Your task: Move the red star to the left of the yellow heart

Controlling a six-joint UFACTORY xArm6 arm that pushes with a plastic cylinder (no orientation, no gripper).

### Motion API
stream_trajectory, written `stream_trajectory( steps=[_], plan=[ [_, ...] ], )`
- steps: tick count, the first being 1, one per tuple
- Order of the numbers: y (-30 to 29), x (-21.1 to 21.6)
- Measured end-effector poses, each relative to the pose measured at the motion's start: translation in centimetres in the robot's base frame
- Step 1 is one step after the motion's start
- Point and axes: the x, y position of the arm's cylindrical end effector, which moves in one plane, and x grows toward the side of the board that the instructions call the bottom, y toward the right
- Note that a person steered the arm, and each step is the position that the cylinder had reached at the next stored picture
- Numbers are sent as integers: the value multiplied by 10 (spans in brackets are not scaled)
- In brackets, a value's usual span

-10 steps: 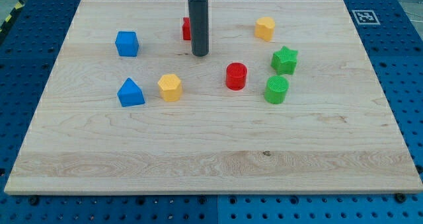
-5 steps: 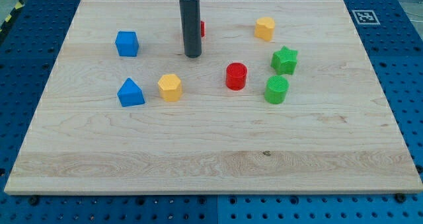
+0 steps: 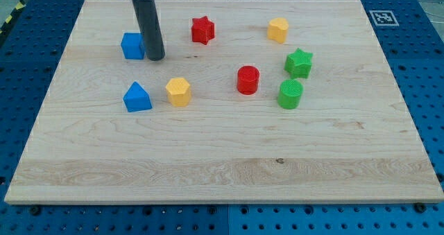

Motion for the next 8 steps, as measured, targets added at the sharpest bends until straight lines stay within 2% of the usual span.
stream_trajectory(
  steps=[2,4,8],
  plan=[
    [1,-4],
    [7,-36],
    [32,-56]
  ],
)
